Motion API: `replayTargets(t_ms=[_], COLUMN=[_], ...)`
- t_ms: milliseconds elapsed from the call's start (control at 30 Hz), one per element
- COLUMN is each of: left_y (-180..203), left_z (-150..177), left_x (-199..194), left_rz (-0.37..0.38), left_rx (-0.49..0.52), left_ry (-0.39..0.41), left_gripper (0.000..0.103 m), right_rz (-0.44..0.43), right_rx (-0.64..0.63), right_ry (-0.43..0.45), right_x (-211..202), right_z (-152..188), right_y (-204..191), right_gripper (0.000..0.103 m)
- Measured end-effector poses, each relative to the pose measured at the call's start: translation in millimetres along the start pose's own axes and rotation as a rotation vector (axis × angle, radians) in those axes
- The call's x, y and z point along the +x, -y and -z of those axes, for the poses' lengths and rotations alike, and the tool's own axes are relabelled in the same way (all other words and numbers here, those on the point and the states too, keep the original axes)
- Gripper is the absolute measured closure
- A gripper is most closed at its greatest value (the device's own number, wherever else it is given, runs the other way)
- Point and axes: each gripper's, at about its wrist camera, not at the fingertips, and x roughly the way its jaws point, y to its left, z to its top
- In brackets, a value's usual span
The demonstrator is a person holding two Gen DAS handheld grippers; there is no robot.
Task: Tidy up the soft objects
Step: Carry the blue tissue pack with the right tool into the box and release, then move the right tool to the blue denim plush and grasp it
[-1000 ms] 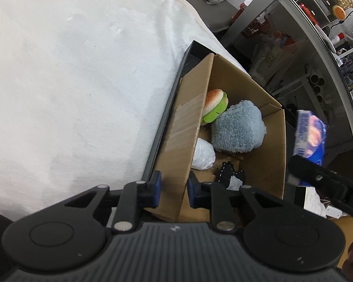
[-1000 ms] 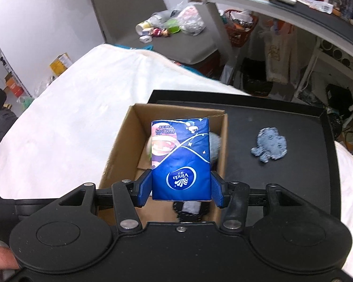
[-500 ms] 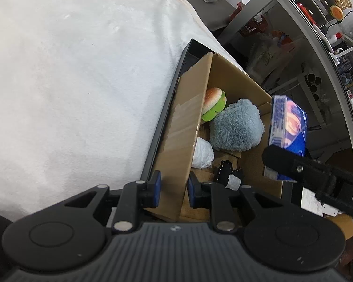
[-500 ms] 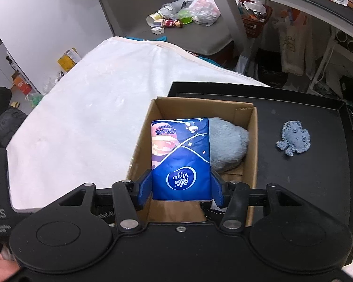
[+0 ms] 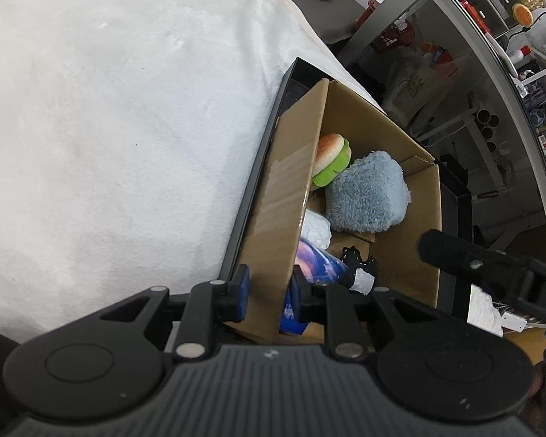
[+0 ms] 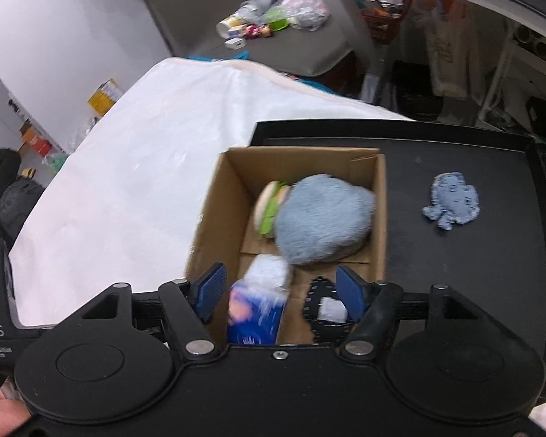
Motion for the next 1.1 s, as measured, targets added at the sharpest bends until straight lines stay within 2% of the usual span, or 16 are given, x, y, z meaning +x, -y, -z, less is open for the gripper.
replayTargets(t_ms=[367,633,767,900,1100], left_y=[18,27,35,43,53], left_z=[-8,-13,-15,-17,-18], left_x=[-3,-1,1,4,11], left_rz=[-0.083,-0.141,-0.17,-0.208,-0.242], left_rx=[0.063,0.069,0.08,0.09,0.106], left_ry=[0.017,0.027,0.035,0.042,0.044], left_gripper=[0.077,0.061,0.054,0.046,0.044], right_rz=[0.032,0.043,0.06,0.068,0.087], right_rx=[0.055,0.075,0.078,0.092,0.114], right_ry=[0.072,0.089,0.105,0.118,0.125], right_x=[-20,-15,-11,-5,7], right_z=[-12,-12,-12,-11,-8], right_y=[47,74,86,104,131], right_gripper=[0.037,0.036,0.027,0.026,0.026])
